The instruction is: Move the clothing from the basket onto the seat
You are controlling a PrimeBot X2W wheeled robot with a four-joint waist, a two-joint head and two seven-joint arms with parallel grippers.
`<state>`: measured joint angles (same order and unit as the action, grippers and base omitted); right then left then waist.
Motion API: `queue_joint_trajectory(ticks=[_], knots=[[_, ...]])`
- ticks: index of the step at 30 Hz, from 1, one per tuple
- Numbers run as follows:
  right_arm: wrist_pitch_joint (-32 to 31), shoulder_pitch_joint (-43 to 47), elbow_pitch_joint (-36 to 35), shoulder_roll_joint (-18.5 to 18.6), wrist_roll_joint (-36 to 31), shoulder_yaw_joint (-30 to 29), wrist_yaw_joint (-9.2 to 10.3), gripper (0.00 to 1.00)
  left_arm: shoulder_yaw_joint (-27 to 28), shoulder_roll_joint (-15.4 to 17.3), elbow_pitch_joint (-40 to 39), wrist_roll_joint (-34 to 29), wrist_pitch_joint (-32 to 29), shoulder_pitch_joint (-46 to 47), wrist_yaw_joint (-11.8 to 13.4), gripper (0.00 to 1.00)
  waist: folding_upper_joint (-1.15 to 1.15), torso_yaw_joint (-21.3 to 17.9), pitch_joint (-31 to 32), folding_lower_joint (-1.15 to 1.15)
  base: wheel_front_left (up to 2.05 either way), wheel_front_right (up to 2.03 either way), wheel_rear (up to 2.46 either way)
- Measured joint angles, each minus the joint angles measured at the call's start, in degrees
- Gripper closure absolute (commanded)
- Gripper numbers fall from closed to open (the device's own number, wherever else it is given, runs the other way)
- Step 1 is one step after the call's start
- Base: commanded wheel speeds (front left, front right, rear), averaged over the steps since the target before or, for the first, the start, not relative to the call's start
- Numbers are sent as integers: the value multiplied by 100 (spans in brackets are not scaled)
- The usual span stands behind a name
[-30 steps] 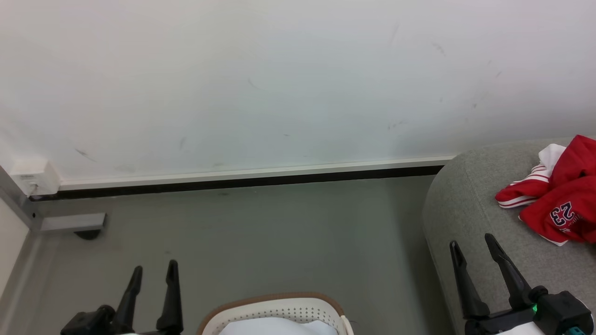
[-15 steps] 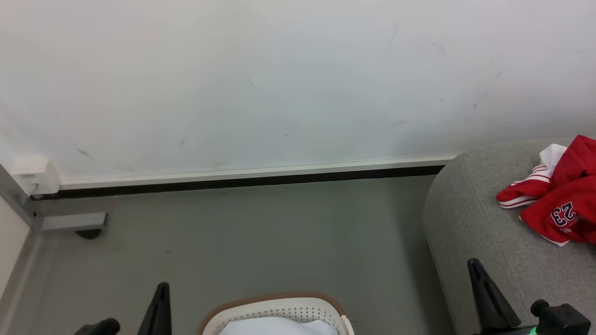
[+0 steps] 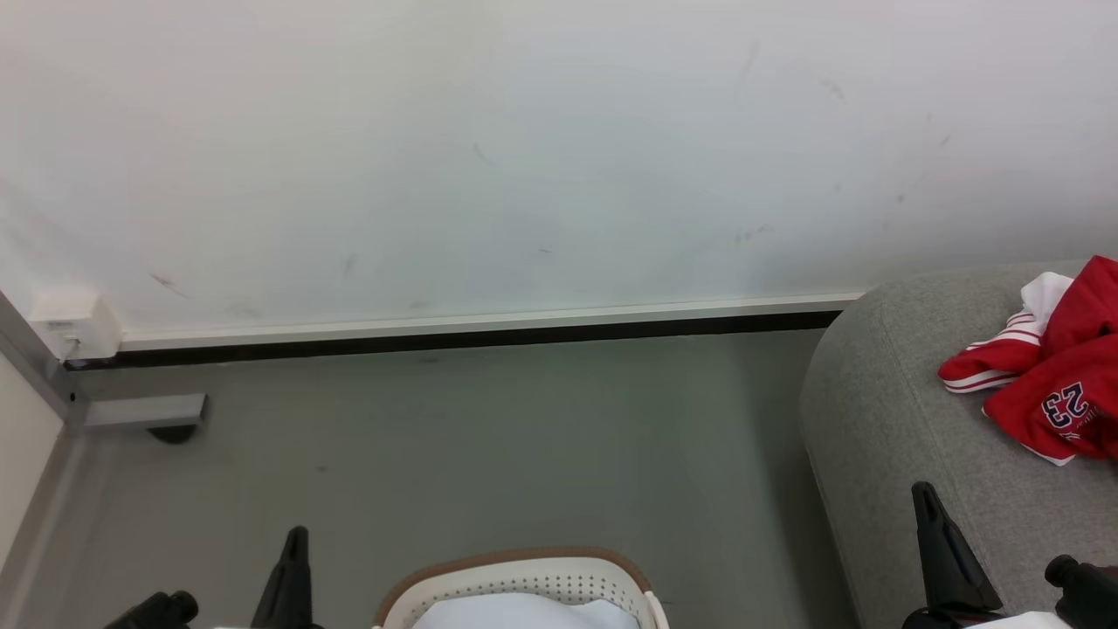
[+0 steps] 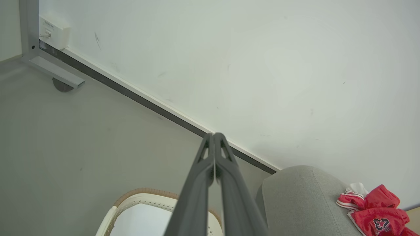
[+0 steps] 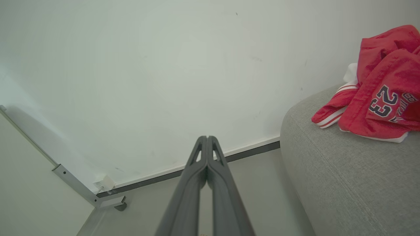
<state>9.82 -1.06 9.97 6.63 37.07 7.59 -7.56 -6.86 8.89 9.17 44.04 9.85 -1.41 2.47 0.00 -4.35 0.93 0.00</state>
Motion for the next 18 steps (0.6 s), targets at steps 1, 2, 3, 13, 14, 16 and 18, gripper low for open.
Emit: queue_joint_trajectory(ticks=[1, 2, 3, 13, 14, 16, 18], knots=[[-25, -2, 7, -2, 93, -19, 0, 100, 23, -11, 8, 65, -29, 12, -13, 100, 0, 4, -1, 0, 0, 0, 0], [-38, -3, 15, -4, 188, -34, 0, 100, 47, -21, 14, 114, -54, 22, -32, 100, 0, 8, -2, 0, 0, 0, 0], [-60, -5, 23, -7, 271, -46, 0, 100, 64, -29, 19, 188, -79, 31, -45, 100, 0, 12, -3, 0, 0, 0, 0], [-250, -88, 83, -41, 1059, -200, 0, 100, 242, -102, 94, 856, -283, 123, -181, 100, 0, 53, -14, 0, 0, 0, 0], [-275, -95, 87, -43, 1137, -215, 0, 100, 256, -108, 100, 934, -308, 133, -194, 100, 0, 57, -15, 0, 0, 0, 0], [-304, -105, 93, -54, 1300, -241, 0, 100, 285, -120, 112, 1084, -352, 157, -219, 100, 0, 66, -17, 0, 0, 0, 0], [-342, -111, 101, -60, 1418, -264, 0, 100, 313, -134, 122, 1176, -396, 166, -245, 100, 0, 74, -19, 0, 0, 0, 0]])
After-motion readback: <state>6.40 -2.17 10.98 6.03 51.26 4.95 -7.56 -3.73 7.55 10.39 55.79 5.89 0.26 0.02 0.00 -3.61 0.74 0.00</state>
